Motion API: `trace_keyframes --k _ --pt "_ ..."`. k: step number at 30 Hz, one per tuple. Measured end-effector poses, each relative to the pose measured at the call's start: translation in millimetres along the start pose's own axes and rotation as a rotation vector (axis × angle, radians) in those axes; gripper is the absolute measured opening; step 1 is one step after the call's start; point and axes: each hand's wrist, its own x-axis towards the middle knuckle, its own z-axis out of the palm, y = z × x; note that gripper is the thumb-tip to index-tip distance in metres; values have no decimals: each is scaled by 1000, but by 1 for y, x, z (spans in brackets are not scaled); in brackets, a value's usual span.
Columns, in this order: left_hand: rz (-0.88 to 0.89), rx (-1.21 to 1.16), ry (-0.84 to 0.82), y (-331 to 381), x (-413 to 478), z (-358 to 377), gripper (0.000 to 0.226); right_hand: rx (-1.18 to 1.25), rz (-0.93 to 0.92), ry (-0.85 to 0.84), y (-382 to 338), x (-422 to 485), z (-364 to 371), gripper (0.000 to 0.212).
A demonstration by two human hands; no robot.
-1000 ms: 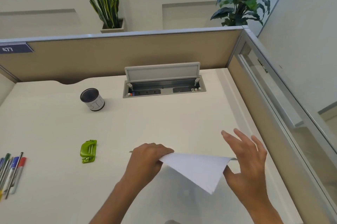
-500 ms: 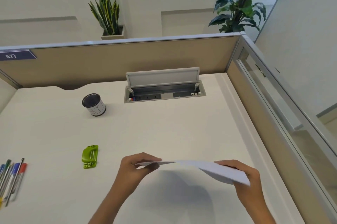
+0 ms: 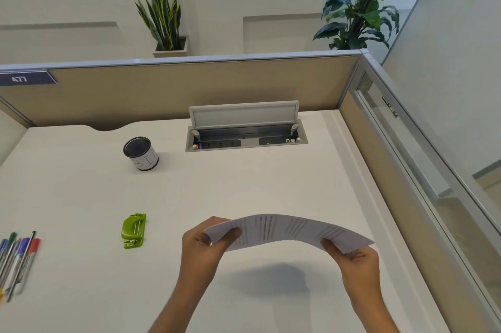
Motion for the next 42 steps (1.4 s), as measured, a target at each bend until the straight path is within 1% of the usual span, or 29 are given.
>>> trace_keyframes --k 2,4,7,9,11,13,15,21,26,29,32,36,38,39,42 --pt "2 19 10 -4 1 -1 23 -2 31 -13 6 1 2 17" --pt "-7 48 -12 -14 3 -2 20 -35 78 -41 17 2 3 18" --pt "-114 108 -52 -39 2 -3 21 -80 202 -93 42 3 2 22" --pt "-191 135 -66 -52 -1 -2 20 -109 238 -108 57 1 0 19" --pt "-226 153 -83 -61 -5 -2 22 -115 253 -94 64 0 -2 14" --pt "-247 155 -88 -67 -5 -2 23 -123 249 -98 66 0 -5 14" --pt "-241 169 -85 -68 -4 -2 20 -130 239 -105 62 0 -7 14" --pt "-140 156 -79 -53 -1 -3 14 -97 211 -83 48 1 -12 14" --pt "-213 217 -114 -61 -1 -3 16 -149 250 -154 53 -2 -13 25" --pt "-198 243 -118 -58 -2 -5 15 -157 139 -168 33 0 -20 25" --pt "-97 262 -137 -36 -2 -5 18 -239 -39 -227 -3 2 -27 27" --pt "235 411 -228 0 5 -3 32 -561 -299 -288 -32 5 -25 30" --pt "403 537 -263 14 8 4 32 -673 -334 -379 -42 3 -16 33" --pt "476 595 -283 22 8 10 32 -679 -329 -430 -45 2 -9 35" --pt "651 741 -356 43 7 23 27 -588 -343 -520 -47 0 6 35"
